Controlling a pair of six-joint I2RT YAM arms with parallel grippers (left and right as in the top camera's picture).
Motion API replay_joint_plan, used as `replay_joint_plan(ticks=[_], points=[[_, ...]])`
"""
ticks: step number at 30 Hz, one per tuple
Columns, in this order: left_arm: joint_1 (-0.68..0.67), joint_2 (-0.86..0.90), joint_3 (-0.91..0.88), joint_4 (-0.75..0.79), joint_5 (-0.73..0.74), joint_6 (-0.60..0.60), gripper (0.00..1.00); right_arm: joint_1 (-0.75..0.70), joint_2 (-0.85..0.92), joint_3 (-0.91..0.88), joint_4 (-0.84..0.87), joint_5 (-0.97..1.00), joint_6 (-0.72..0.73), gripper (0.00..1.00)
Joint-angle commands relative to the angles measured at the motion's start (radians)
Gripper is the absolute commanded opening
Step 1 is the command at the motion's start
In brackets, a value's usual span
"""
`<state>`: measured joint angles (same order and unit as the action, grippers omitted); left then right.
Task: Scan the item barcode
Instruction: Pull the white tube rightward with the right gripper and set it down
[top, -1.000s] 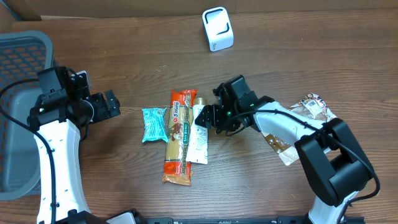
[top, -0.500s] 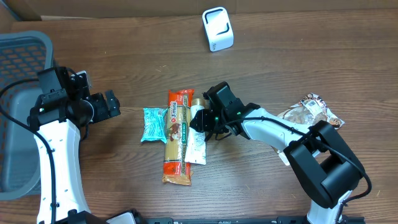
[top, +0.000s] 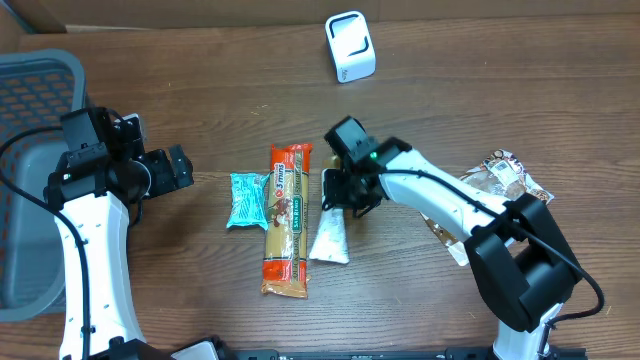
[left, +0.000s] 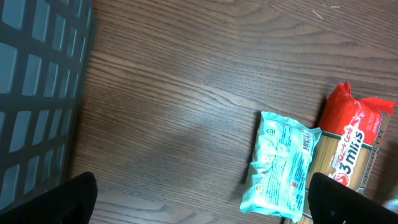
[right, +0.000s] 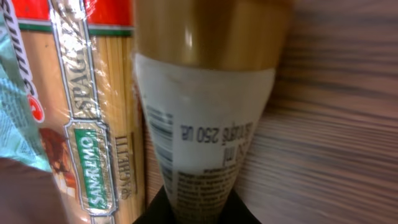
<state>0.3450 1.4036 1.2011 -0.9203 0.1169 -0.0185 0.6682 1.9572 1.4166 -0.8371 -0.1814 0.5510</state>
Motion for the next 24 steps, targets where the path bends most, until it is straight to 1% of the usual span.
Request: replay_joint_plan(ticks=[1,5,6,7,9,11,12,13,14,15,16,19,21,24], points=[[0.000,-0.001,0.006,0.003,0.007,0.019,1.00,0.012,-0.011,0.118,-0.081,0.200,-0.077,0.15],[0.000,-0.001,0.006,0.003,0.007,0.019,1.00,0.013,-0.001,0.120,-0.134,0.282,-0.089,0.18],[0.000,-0.001,0.006,0.003,0.007,0.019,0.99,0.013,0.010,0.119,-0.146,0.286,-0.091,0.20],[0.000,-0.001,0.006,0.003,0.007,0.019,0.99,0.013,0.020,0.118,-0.150,0.285,-0.099,0.24],[-0.001,-0.001,0.006,0.003,0.007,0.019,1.00,0.013,0.045,0.117,-0.157,0.276,-0.116,0.37],[0.000,-0.001,0.006,0.003,0.007,0.019,1.00,0.012,0.055,0.117,-0.152,0.230,-0.167,0.59],[0.000,-0.001,0.006,0.003,0.007,0.019,1.00,0.012,0.055,0.117,-0.147,0.212,-0.194,0.68],[0.000,-0.001,0.006,0.003,0.007,0.019,1.00,0.010,0.052,0.121,-0.146,0.203,-0.211,0.71],[0.000,-0.001,0.006,0.003,0.007,0.019,1.00,0.008,0.051,0.130,-0.153,0.203,-0.212,0.76],[0.000,-0.001,0.006,0.003,0.007,0.019,0.99,-0.005,0.050,0.153,-0.179,0.202,-0.211,0.82],[-0.001,-0.001,0.006,0.003,0.007,0.019,1.00,-0.019,0.048,0.179,-0.212,0.202,-0.209,0.85],[-0.001,-0.001,0.006,0.003,0.007,0.019,1.00,-0.066,0.039,0.240,-0.290,0.182,-0.204,0.89],[-0.001,-0.001,0.006,0.003,0.007,0.019,1.00,-0.119,0.019,0.282,-0.345,0.137,-0.205,0.89],[0.000,-0.001,0.006,0.003,0.007,0.019,1.00,-0.197,-0.016,0.303,-0.373,0.043,-0.221,0.88]])
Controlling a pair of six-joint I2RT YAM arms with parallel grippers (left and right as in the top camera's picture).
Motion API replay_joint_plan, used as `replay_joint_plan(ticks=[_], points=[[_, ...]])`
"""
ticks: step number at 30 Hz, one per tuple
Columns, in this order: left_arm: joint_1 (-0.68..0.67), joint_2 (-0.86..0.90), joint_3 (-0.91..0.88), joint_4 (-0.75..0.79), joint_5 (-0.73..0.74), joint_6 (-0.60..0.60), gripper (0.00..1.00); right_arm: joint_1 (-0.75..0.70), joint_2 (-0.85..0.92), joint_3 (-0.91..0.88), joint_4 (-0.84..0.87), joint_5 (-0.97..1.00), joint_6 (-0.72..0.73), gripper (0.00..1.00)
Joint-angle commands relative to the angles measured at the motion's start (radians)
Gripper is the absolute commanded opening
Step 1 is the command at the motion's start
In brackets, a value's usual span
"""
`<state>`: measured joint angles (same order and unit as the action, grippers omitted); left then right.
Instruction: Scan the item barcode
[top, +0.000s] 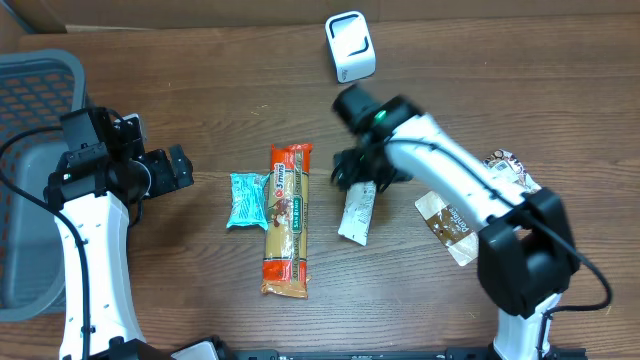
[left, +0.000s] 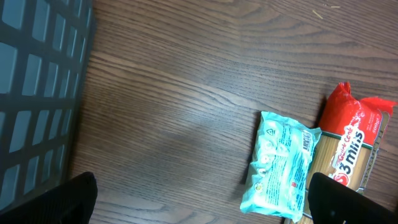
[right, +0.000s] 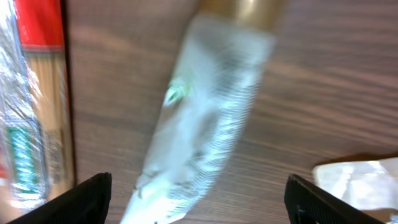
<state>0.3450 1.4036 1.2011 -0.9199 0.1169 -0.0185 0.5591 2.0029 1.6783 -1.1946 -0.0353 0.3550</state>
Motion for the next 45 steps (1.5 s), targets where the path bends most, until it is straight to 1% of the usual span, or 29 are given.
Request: replay_joint_plan(ticks=[1,2,3,4,5,6,7,9,10,13,15,18,20,21,23,24,27,31,35,37,39,41,42,43,44,45], points=[[0.000,-0.001,0.006,0.002,0.007,0.019,1.00,-0.111,-0.070,0.042,-0.019,-0.133,-0.034,0.82],[-0.001,-0.001,0.006,0.002,0.007,0.019,1.00,-0.133,-0.073,0.042,-0.024,-0.159,-0.049,0.72],[-0.001,-0.001,0.006,0.003,0.007,0.019,0.99,-0.156,-0.073,0.041,-0.032,-0.176,-0.053,0.60],[0.000,-0.001,0.006,0.002,0.007,0.019,1.00,-0.171,-0.072,0.039,-0.037,-0.182,-0.053,0.52],[0.000,-0.001,0.006,0.002,0.007,0.019,1.00,-0.183,-0.071,0.031,-0.037,-0.188,-0.053,0.45],[-0.001,-0.001,0.006,0.002,0.007,0.019,1.00,-0.192,-0.071,0.019,-0.033,-0.196,-0.053,0.44],[-0.001,-0.001,0.006,0.002,0.007,0.019,1.00,-0.195,-0.071,0.006,-0.024,-0.206,-0.053,0.45],[0.000,-0.001,0.006,0.002,0.007,0.019,0.99,-0.195,-0.071,-0.035,0.010,-0.240,-0.053,0.51],[-0.001,-0.001,0.006,0.002,0.007,0.019,1.00,-0.190,-0.071,-0.057,0.029,-0.258,-0.053,0.52],[0.000,-0.001,0.006,0.002,0.007,0.019,1.00,-0.180,-0.071,-0.141,0.097,-0.293,-0.029,0.51],[-0.001,-0.001,0.006,0.002,0.007,0.019,1.00,-0.179,-0.071,-0.201,0.139,-0.307,-0.002,0.47],[-0.001,-0.001,0.006,0.002,0.007,0.019,1.00,-0.179,-0.071,-0.279,0.206,-0.366,0.011,0.47],[-0.001,-0.001,0.006,0.002,0.007,0.019,1.00,-0.179,-0.071,-0.319,0.261,-0.447,0.011,0.52],[-0.001,-0.001,0.006,0.002,0.007,0.019,0.99,-0.174,-0.071,-0.341,0.298,-0.484,0.011,0.58],[0.000,-0.001,0.006,0.002,0.007,0.019,1.00,-0.164,-0.071,-0.357,0.323,-0.494,0.013,0.66],[0.000,-0.001,0.006,0.002,0.007,0.019,0.99,-0.156,-0.071,-0.365,0.334,-0.493,0.012,0.68],[-0.001,-0.001,0.006,0.002,0.007,0.019,1.00,-0.137,-0.070,-0.394,0.365,-0.490,0.023,0.70],[-0.001,-0.001,0.006,0.002,0.007,0.019,1.00,-0.119,-0.070,-0.457,0.420,-0.491,0.126,0.71],[-0.001,-0.001,0.006,0.002,0.007,0.019,1.00,-0.116,-0.070,-0.483,0.410,-0.490,0.223,0.73],[0.000,-0.001,0.006,0.002,0.007,0.019,0.99,-0.116,-0.070,-0.483,0.400,-0.491,0.229,0.72],[-0.001,-0.001,0.006,0.002,0.007,0.019,0.99,-0.115,-0.070,-0.483,0.397,-0.491,0.229,0.68],[-0.001,-0.001,0.006,0.002,0.007,0.019,1.00,-0.115,-0.070,-0.483,0.395,-0.497,0.229,0.59],[-0.001,-0.001,0.006,0.002,0.007,0.019,0.99,-0.115,-0.070,-0.483,0.393,-0.510,0.229,0.57],[-0.001,-0.001,0.006,0.002,0.007,0.019,0.99,-0.115,-0.070,-0.483,0.393,-0.513,0.224,0.48],[-0.001,-0.001,0.006,0.002,0.006,0.019,1.00,-0.115,-0.070,-0.482,0.397,-0.514,0.213,0.36],[-0.001,-0.001,0.006,0.002,0.007,0.019,1.00,-0.115,-0.070,-0.481,0.401,-0.513,0.210,0.19]])
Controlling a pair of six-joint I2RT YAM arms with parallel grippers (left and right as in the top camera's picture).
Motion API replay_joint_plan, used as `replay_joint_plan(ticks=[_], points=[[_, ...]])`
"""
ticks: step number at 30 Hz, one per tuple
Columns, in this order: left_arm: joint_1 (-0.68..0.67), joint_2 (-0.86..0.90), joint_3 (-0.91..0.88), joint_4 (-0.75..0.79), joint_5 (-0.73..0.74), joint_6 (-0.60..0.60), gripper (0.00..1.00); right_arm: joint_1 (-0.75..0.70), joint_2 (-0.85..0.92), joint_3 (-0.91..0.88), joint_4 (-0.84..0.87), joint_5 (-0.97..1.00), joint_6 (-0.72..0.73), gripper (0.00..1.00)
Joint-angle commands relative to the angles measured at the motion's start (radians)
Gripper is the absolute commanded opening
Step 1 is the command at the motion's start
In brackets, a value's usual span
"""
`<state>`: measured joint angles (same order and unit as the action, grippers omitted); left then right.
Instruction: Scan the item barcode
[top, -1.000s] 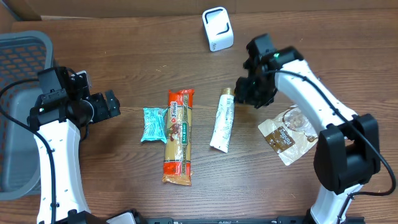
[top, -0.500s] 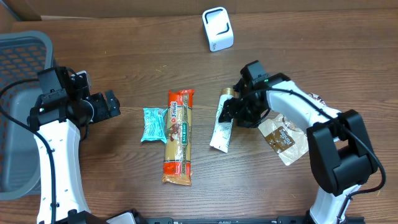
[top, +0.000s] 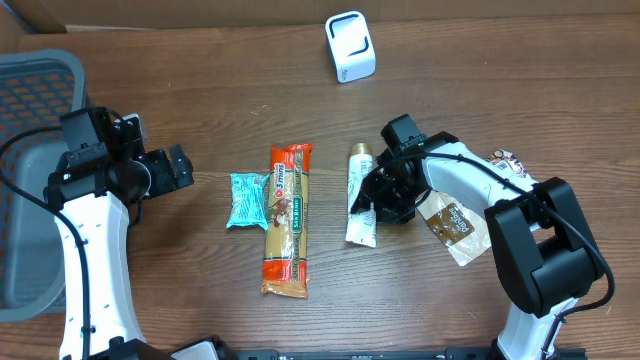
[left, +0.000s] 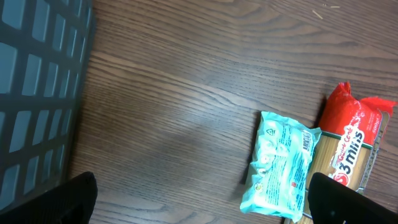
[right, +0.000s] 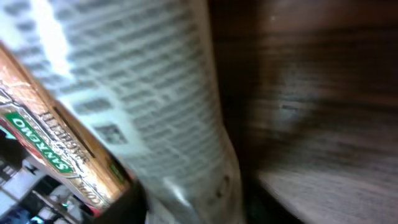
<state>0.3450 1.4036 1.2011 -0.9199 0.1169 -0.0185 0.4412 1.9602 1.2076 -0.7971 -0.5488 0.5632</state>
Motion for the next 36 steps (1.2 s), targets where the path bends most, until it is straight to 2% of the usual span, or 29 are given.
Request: replay_joint_plan(ticks=[1,2,7,12,16,21,25,28,30,36], points=[[-0.001,-0.001,0.006,0.002,0.007,0.019,1.00,0.003,-0.027,-0.006,0.003,-0.001,-0.010,0.11],[0.000,-0.001,0.006,0.002,0.007,0.019,1.00,0.002,-0.029,0.007,-0.002,-0.003,-0.040,0.04],[-0.002,-0.001,0.006,0.002,0.007,0.019,0.99,0.006,-0.054,0.093,-0.105,0.135,-0.072,0.04],[-0.001,-0.001,0.006,0.003,0.007,0.019,1.00,0.092,-0.072,0.226,-0.278,0.536,-0.082,0.04],[-0.002,-0.001,0.006,0.003,0.007,0.019,0.99,0.209,-0.064,0.235,-0.296,0.845,-0.082,0.04],[-0.002,-0.001,0.006,0.003,0.007,0.019,1.00,0.332,0.029,0.234,-0.297,0.987,-0.096,0.05],[-0.002,-0.001,0.006,0.002,0.007,0.019,1.00,0.370,0.091,0.234,-0.305,0.986,-0.127,0.17],[-0.002,-0.001,0.006,0.002,0.007,0.019,1.00,0.389,0.097,0.234,-0.319,0.982,-0.127,0.35],[-0.001,-0.001,0.006,0.002,0.007,0.019,1.00,0.402,0.095,0.241,-0.325,0.978,-0.128,0.53],[-0.001,-0.001,0.006,0.003,0.007,0.019,1.00,0.422,0.095,0.256,-0.341,0.943,-0.152,0.60]])
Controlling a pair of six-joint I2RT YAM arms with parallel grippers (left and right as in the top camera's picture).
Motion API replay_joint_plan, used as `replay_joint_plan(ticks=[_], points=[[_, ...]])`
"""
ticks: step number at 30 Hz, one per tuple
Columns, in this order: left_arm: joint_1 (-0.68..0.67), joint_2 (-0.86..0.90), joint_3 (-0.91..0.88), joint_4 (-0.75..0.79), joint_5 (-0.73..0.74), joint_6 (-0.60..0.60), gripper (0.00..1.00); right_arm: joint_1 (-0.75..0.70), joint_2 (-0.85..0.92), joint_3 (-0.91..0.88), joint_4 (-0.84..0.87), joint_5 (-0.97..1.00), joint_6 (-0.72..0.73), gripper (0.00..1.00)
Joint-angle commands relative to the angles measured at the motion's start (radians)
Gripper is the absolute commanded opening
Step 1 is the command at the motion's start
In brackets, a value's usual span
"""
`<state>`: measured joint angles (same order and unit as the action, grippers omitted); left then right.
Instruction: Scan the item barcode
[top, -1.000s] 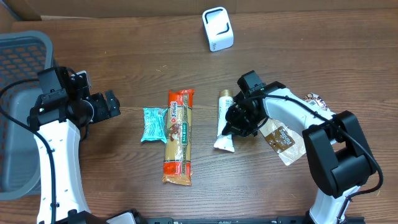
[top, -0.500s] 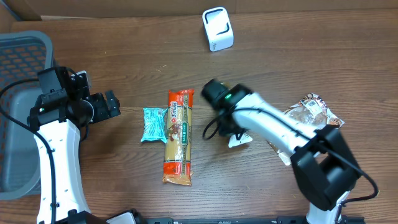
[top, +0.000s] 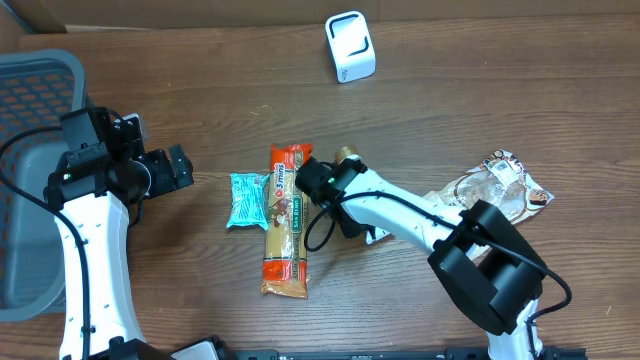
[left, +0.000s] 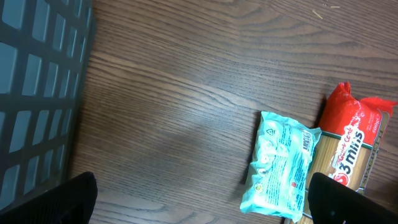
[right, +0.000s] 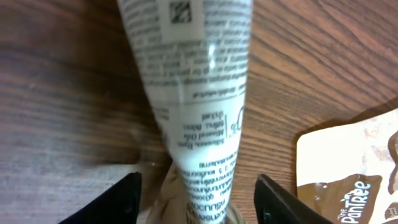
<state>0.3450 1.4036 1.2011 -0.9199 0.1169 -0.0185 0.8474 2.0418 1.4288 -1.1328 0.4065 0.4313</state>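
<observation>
The item is a white tube (right: 193, 81) with black print, a small square code near its wide end and a gold cap (top: 347, 156). It lies right of the spaghetti pack, mostly under my right arm in the overhead view. My right gripper (right: 198, 182) is open astride its narrow end, with a gap on each side of the tube. A white scanner (top: 350, 45) stands at the far edge. Well to the left, my left gripper (left: 202, 199) is open over bare wood, holding nothing.
A red and tan spaghetti pack (top: 288, 220) and a teal packet (top: 245, 200) lie left of the tube. A brown sachet (right: 348, 180) and a crumpled snack bag (top: 505, 180) lie to its right. A grey basket (top: 30, 180) fills the left edge.
My right gripper was against the tube's right side. It now sits on the tube's left, by the spaghetti, open over the narrow end. The left arm has not moved.
At first the tube lay against the spaghetti, close under my right gripper. Then it lay further right, with the gripper open above it. Later it lay with its cap toward the scanner and the gripper pressed at its right. Now the gripper straddles it from the left.
</observation>
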Motion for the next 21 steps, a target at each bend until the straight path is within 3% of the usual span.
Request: replay_joint_plan(ticks=[1,6,11,14,21], points=[[-0.002,-0.001,0.006,0.003,0.007,0.019,0.99,0.016,0.014,0.042,-0.011,-0.027,-0.025,0.60],[-0.001,-0.001,0.006,0.003,0.007,0.019,0.99,0.009,0.013,0.117,-0.053,-0.081,-0.025,0.63],[-0.002,-0.001,0.006,0.002,0.007,0.019,1.00,-0.064,-0.002,0.287,-0.126,-0.265,-0.108,0.75],[-0.002,-0.001,0.006,0.003,0.007,0.019,0.99,-0.132,-0.013,0.357,-0.182,-0.408,-0.188,1.00],[-0.001,-0.001,0.006,0.002,0.007,0.019,1.00,-0.311,-0.012,0.342,-0.284,-0.665,-0.427,1.00]])
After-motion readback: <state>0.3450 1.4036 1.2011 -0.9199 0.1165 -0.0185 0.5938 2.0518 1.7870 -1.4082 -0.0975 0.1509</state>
